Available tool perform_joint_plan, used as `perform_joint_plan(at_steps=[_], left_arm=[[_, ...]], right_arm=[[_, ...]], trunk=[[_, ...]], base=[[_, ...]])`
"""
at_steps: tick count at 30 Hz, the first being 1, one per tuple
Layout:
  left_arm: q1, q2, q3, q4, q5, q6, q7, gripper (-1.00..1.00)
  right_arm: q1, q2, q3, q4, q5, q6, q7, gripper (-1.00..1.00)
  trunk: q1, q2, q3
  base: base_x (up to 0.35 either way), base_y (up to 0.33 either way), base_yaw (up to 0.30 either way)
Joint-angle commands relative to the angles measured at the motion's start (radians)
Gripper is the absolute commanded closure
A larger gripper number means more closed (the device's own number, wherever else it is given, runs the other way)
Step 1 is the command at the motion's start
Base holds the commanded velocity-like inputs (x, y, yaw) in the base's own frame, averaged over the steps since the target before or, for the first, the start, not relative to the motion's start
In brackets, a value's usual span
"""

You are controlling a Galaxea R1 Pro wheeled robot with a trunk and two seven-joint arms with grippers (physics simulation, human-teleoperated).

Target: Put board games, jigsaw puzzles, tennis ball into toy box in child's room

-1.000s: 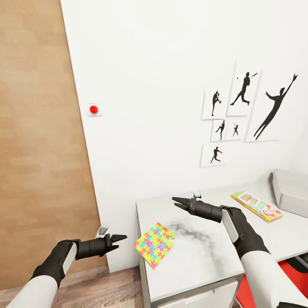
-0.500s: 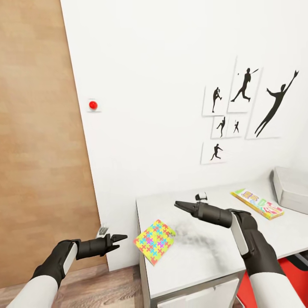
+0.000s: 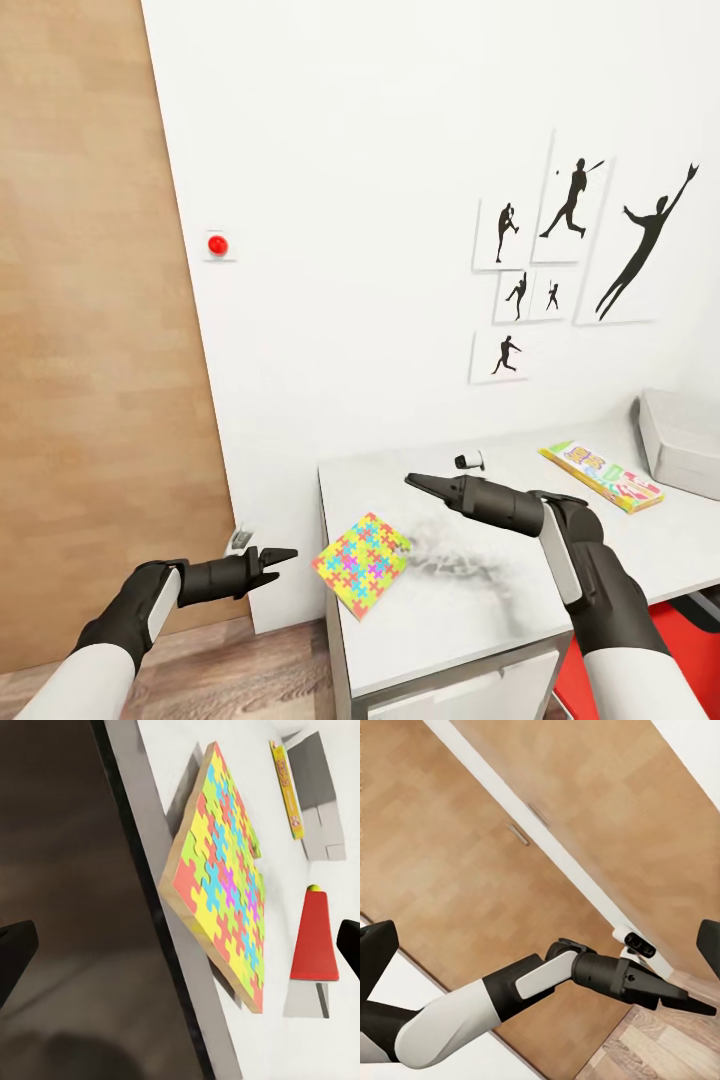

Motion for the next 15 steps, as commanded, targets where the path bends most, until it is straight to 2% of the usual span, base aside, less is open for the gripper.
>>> perform_joint_plan(at_steps=[1, 15], left_arm=[[-0.001, 0.000, 0.003, 0.000, 0.000, 0.009, -0.003, -1.00], [-0.001, 0.000, 0.003, 0.000, 0.000, 0.009, -0.003, -1.00]], right_arm=[[-0.001, 0.000, 0.000, 0.000, -0.003, 0.006, 0.001, -1.00], [0.000, 0.002, 0.000, -0.001, -0.003, 0.003, 0.003, -1.00]], trunk=[[0.000, -0.001, -0.001], [0.000, -0.001, 0.014]], base=[[0.000, 0.000, 0.000], [0.000, 0.000, 0.000]])
